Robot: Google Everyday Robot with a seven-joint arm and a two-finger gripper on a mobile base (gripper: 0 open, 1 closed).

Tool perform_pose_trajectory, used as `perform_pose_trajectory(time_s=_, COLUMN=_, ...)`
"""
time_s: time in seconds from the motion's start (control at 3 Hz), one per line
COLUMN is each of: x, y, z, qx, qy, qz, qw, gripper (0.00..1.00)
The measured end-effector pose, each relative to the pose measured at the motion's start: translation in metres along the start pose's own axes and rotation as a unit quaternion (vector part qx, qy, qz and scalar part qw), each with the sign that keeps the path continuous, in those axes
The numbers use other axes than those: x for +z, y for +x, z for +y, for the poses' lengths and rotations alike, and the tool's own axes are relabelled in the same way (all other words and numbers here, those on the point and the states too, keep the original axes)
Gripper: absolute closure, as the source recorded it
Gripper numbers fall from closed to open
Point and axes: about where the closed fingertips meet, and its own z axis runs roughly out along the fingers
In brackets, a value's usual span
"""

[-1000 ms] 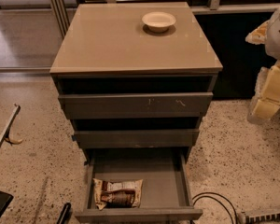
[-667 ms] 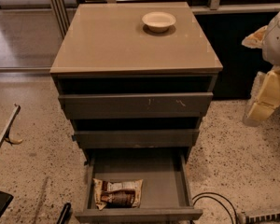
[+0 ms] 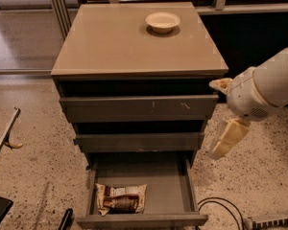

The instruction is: Pick brown chip bag from bottom drawer and place on counter

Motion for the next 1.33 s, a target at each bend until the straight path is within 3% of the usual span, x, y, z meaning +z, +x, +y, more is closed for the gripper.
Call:
perform_pose_trajectory(time_s=0.33, x=0.078, y=-0.014, z=0.018, qx=-0.004, qy=-0.022, qz=-0.073, qw=0.9971, gripper=0.00)
perform_pose_trajectory(time_s=0.67, x=0.149, y=-0.043, z=0.031, qx=-0.042, qy=-0.037, qz=-0.124, qw=0.9907, gripper=0.00)
perform_pose_trajectory(time_s=1.0, x=0.220, y=-0.065, z=0.042, qx=-0.073, qy=-0.065, qz=-0.149, qw=0.9841, gripper=0.00)
perform_pose_trajectory(time_s=1.33, x=0.220, y=-0.065, z=0.042, qx=-0.073, qy=-0.065, qz=-0.149, qw=0.9841, gripper=0.00)
